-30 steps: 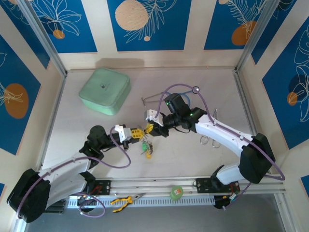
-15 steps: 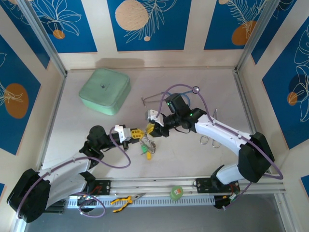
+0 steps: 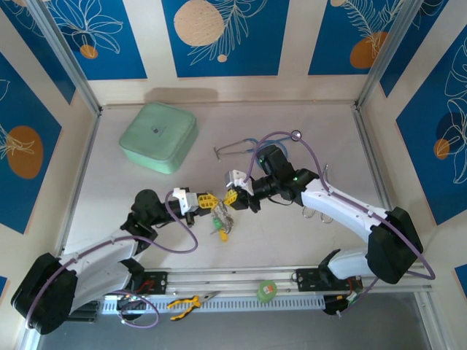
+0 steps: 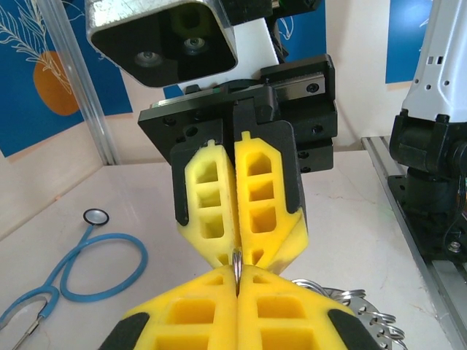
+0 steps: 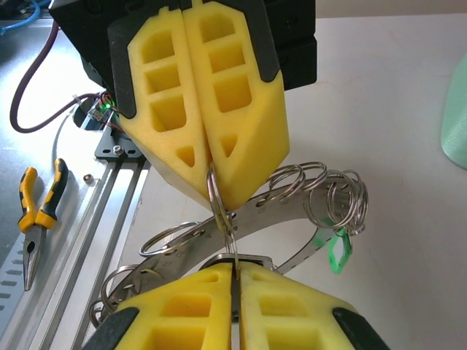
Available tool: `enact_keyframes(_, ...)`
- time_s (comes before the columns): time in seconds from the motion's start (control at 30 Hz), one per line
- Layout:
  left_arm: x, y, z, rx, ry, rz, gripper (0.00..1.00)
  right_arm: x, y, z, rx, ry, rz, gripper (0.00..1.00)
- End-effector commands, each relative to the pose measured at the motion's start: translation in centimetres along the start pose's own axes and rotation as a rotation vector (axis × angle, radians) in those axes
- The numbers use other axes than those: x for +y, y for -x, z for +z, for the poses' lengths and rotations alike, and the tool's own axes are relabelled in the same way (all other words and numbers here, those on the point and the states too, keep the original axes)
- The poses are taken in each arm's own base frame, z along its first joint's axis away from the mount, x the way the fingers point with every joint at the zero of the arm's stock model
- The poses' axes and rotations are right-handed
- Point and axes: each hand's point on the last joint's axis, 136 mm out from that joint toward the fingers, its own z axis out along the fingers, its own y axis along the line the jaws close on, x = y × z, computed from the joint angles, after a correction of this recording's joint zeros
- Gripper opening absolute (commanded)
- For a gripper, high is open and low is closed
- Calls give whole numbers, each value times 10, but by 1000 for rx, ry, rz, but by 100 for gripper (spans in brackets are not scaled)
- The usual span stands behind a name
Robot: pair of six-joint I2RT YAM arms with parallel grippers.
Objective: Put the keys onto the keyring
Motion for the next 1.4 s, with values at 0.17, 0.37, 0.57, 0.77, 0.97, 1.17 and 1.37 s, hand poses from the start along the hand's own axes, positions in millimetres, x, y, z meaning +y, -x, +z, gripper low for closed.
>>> enact_keyframes(0.17,-4,22,2,-67,-41,36,0,1,8,3,-22,43,32,2)
enact_keyframes(0.37,-4,29,3,-84,-49,54,0,-1,9,9,-1,94,83,1)
enact_keyframes(0.57,-4,27,4,-77,-54,52,0,-12,9,9,9,46,92,3)
enact_keyframes(0.77,-5,16,2,-31,-42,55,0,-16,18,-10,-46,-4,68,16)
enact_keyframes(0.97,2,10,-1,12,11,86,0,-10,8,-20,-54,-43,60,33)
enact_keyframes(1.17,1,21,-2,-25,9,84,0,-16,-15,-2,28,-155,-28,38)
enact_keyframes(1.37,-1,25,-4,-58,9,52,0,-17,-12,5,2,-167,-70,41)
